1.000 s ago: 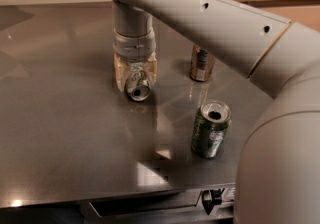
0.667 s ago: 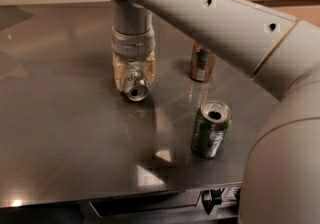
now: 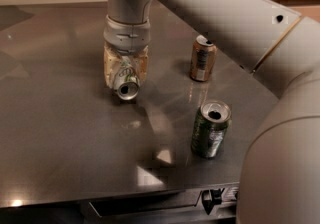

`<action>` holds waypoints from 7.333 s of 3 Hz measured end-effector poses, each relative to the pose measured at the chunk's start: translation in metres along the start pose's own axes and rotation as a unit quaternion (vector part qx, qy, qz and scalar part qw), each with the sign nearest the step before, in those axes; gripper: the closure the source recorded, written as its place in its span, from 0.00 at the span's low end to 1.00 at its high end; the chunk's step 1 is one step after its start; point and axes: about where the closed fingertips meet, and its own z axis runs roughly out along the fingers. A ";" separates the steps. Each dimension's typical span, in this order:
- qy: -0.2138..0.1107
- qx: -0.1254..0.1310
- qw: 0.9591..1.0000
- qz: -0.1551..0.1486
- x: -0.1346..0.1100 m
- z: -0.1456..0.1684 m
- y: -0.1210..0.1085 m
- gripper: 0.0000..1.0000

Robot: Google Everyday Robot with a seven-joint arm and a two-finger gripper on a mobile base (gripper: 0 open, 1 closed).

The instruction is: Place 7up can upright

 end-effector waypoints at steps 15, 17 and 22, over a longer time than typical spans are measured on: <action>-0.007 0.465 0.734 0.495 0.026 -0.057 -0.057 1.00; -0.116 0.506 0.705 0.483 0.027 -0.067 -0.054 1.00; -0.314 0.519 0.623 0.495 -0.034 -0.078 -0.082 1.00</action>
Offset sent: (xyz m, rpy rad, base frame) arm -0.0606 0.0236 0.0624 0.2745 0.1613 -0.2466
